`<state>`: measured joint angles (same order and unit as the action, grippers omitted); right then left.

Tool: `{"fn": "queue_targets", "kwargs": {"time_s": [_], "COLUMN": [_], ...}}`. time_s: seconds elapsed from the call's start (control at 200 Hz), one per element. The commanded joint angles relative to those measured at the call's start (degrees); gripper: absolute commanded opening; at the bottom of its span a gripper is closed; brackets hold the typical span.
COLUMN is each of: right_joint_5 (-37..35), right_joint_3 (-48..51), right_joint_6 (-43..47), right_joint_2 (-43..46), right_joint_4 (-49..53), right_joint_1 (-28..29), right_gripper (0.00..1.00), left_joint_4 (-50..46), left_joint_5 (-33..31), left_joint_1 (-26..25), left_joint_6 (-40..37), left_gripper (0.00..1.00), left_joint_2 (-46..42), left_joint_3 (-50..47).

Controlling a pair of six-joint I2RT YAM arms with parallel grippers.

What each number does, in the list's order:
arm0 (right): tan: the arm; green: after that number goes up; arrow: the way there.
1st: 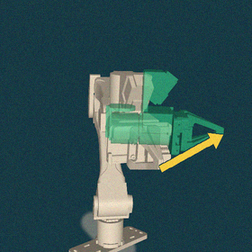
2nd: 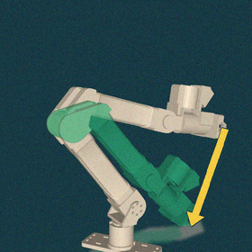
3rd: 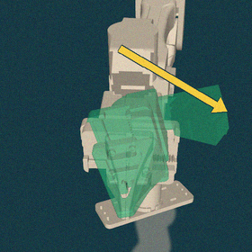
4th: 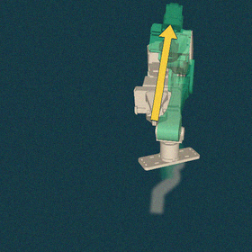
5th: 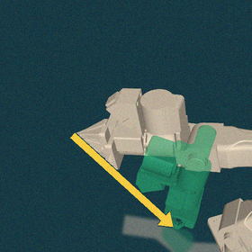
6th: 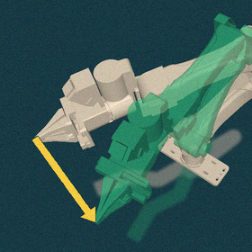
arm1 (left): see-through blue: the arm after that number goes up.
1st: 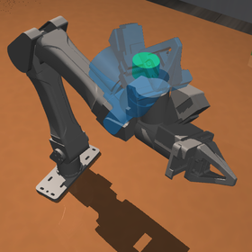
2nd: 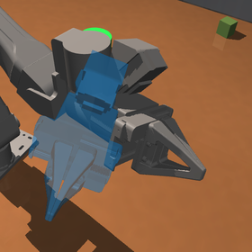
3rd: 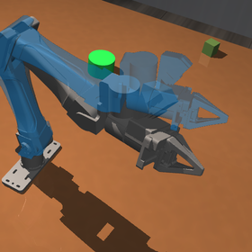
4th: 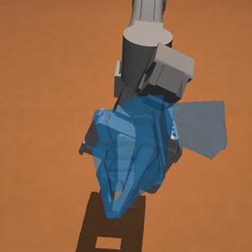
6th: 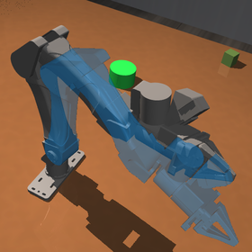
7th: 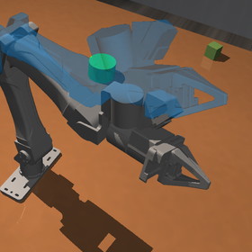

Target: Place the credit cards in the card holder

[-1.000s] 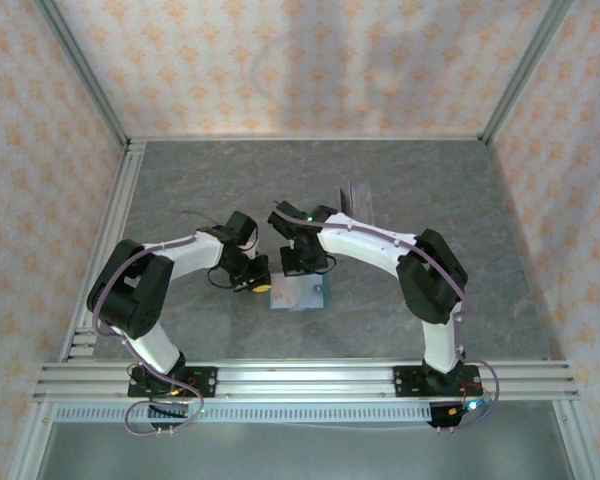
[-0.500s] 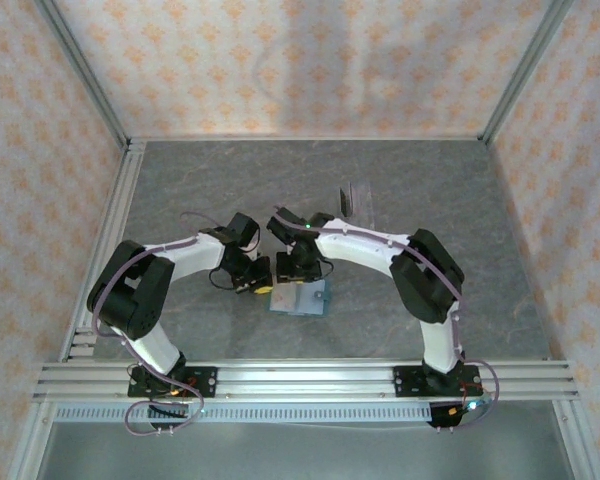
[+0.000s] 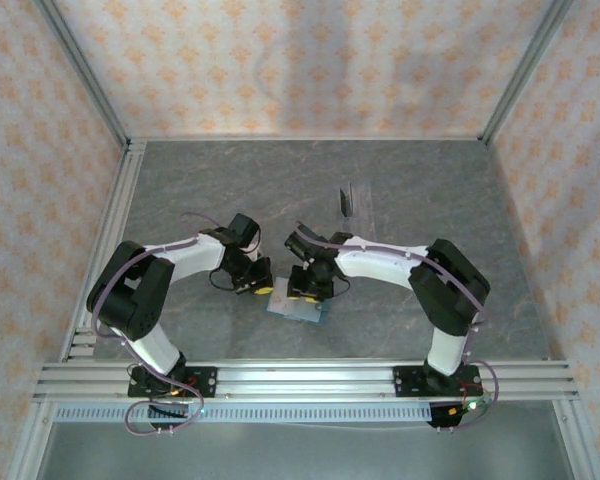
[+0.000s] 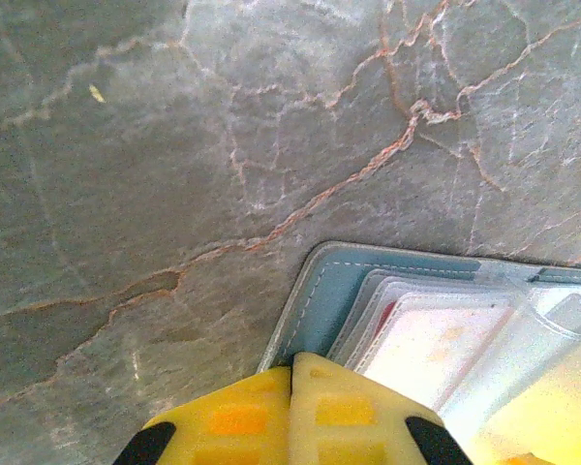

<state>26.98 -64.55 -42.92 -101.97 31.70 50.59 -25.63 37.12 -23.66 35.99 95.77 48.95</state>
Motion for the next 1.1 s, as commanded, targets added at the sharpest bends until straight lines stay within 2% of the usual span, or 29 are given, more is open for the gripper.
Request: {"fn": "queue_targets", "kwargs": {"time_s": [0.0,0.43,0.736,1.096], "right_joint_5": [1.01,2.04,1.12,-0.22], "right_joint_3": [3.04,7.25,2.60,-4.51], "right_joint_6": [-3.77,-5.23,-6.90,-2.38], "right_joint_2": [2.82,2.91,-0.22,-4.46], "right_joint_4": [-2.20,-6.27,-13.55,-11.69], "right_joint_1": [0.30,0.48,0.45,-0.73], "right_gripper": [0.41,0.45,0.45,0.44], "left_joint_4": [-3.44,-3.64,-3.43,0.97], "left_joint_5": [-1.88,-1.79,-1.53,0.05], "left_joint_1": [-0.69,-0.70,-0.69,-1.15], "left_joint_6": [-0.39,-0.66,-0.35,4.78], "left_gripper": [0.00,0.00,0.00,0.00], "left_joint_2": [0.78,0.62,0.18,-3.68], "left_joint_3": [-2.10,-2.28,-2.96,-8.57]}}
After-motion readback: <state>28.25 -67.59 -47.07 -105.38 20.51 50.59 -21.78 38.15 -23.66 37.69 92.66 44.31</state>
